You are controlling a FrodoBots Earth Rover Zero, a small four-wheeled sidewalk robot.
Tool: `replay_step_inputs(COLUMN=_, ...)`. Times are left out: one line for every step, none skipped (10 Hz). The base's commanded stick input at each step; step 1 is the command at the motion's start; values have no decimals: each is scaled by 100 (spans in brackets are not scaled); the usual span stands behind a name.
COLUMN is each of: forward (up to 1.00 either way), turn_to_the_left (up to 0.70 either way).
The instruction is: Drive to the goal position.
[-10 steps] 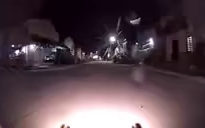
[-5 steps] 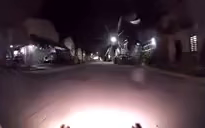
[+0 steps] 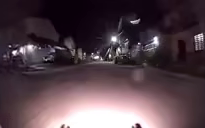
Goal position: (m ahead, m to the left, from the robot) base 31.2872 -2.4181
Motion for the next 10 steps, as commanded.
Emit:
replay_step_inputs(forward=70, turn_to_the_left=0)
replay_step_inputs(forward=70, turn_to_the_left=0)
replay_step_inputs(forward=70, turn_to_the_left=0)
replay_step_inputs(forward=70, turn_to_the_left=0)
replay_step_inputs(forward=70, turn_to_the_left=0)
replay_step_inputs(forward=70, turn_to_the_left=-5)
replay_step_inputs(forward=70, turn_to_the_left=-22)
replay_step_inputs(forward=70, turn_to_the_left=-33)
replay_step_inputs(forward=70, turn_to_the_left=-35)
replay_step_inputs(forward=70, turn_to_the_left=-24)
